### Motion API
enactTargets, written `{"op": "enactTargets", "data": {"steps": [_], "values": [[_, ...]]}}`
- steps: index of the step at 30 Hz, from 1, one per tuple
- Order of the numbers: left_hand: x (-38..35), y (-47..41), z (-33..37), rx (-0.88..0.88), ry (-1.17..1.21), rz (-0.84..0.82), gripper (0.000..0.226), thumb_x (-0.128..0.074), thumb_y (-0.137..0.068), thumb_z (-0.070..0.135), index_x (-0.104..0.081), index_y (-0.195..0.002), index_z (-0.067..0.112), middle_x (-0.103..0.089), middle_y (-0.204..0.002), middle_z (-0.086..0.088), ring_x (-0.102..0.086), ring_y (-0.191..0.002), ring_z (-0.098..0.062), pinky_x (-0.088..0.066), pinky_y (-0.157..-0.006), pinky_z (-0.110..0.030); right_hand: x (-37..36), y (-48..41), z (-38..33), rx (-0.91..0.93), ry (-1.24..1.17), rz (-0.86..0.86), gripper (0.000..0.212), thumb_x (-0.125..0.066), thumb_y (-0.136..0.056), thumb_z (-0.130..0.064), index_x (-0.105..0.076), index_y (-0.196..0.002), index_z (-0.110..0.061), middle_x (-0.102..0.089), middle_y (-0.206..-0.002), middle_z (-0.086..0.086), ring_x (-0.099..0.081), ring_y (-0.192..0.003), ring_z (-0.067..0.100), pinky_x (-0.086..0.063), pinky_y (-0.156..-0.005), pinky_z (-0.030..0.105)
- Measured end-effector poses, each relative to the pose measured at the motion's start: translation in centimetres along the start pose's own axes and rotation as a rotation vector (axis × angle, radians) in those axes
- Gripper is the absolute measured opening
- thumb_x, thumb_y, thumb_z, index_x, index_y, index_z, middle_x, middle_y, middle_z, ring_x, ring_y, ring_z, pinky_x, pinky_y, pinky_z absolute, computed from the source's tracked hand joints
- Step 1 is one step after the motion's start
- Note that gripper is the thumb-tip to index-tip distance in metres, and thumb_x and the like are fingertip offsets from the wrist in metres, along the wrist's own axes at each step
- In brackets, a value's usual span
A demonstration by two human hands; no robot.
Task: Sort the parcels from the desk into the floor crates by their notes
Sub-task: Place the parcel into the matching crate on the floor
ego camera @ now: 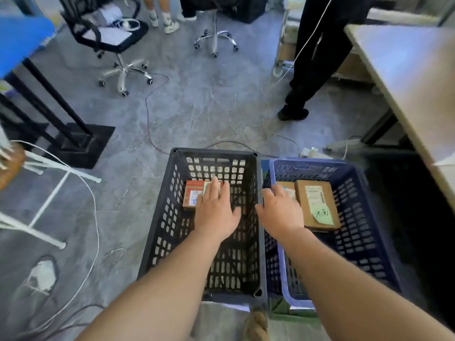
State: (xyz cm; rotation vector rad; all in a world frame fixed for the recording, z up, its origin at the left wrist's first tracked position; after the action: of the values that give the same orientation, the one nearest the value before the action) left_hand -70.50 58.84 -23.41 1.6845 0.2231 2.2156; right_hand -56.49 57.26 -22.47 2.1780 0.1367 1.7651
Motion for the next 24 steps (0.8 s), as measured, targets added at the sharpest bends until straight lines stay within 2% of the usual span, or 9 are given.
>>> {"op": "enactTargets", "data": {"steps": [4,7,11,16,24], "values": [[3.1,2.4,3.1,-0.11,-0.076,0.09,0.071,-0.037,-0.099,0.049,-0.004,-0.155,0.019,0.013,-0.162,-0.008,0.009,-0.149,-0.024,0.0,-0.12,-0.044,3.7,4.2,1.1,-0.009,0.002,0.106,0.043,-0.041,-0.1,-0.038,-0.042,-0.137,-0.016,-0.036,-0.147,0.007,-0.035,-0.133,0.026,-0.034,-0.104,0.039],[4.1,4.2,5.5,-0.2,-0.132,0.1,0.072,-0.031,-0.1,0.053,0.002,-0.155,0.02,0.016,-0.161,-0.009,0.012,-0.149,-0.025,0.005,-0.119,-0.046,6.4,7.4,2.8,-0.077,0.002,0.181,0.048,-0.039,-0.1,-0.04,-0.036,-0.143,-0.018,-0.029,-0.153,0.008,-0.029,-0.138,0.027,-0.029,-0.109,0.04],[5.1,6.7,9.9,-0.389,-0.191,0.144,0.074,-0.026,-0.099,0.057,0.008,-0.155,0.021,0.019,-0.161,-0.01,0.014,-0.149,-0.027,0.008,-0.119,-0.05,8.8,12.9,5.8,-0.236,0.037,0.294,0.054,-0.041,-0.099,-0.043,-0.032,-0.146,-0.018,-0.027,-0.155,0.009,-0.027,-0.14,0.028,-0.027,-0.11,0.041],[4.5,11.8,14.7,-0.621,-0.237,0.147,0.075,-0.025,-0.098,0.06,0.011,-0.154,0.024,0.021,-0.16,-0.01,0.017,-0.148,-0.028,0.011,-0.117,-0.053,9.8,21.8,8.6,-0.446,0.11,0.349,0.059,-0.041,-0.098,-0.05,-0.029,-0.148,-0.022,-0.028,-0.154,0.008,-0.029,-0.139,0.028,-0.028,-0.109,0.043],[2.3,20.1,21.0,-0.893,-0.285,0.138,0.077,-0.02,-0.095,0.066,0.009,-0.154,0.025,0.018,-0.161,-0.011,0.014,-0.148,-0.029,0.008,-0.117,-0.054,10.1,34.4,12.4,-0.718,0.14,0.383,0.064,-0.04,-0.097,-0.053,-0.021,-0.152,-0.027,-0.018,-0.158,0.009,-0.018,-0.144,0.03,-0.015,-0.117,0.047]]}}
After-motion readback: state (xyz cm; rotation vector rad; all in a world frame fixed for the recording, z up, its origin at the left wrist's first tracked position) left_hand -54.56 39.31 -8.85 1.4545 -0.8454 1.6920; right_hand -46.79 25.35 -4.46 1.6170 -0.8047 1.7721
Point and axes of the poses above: each hand's wrist, its own y-axis away from the middle knuckle, its own x-axis out of the back of the hand, z = x × y, the point moved 8 cm from there along -y, towards the middle knuckle
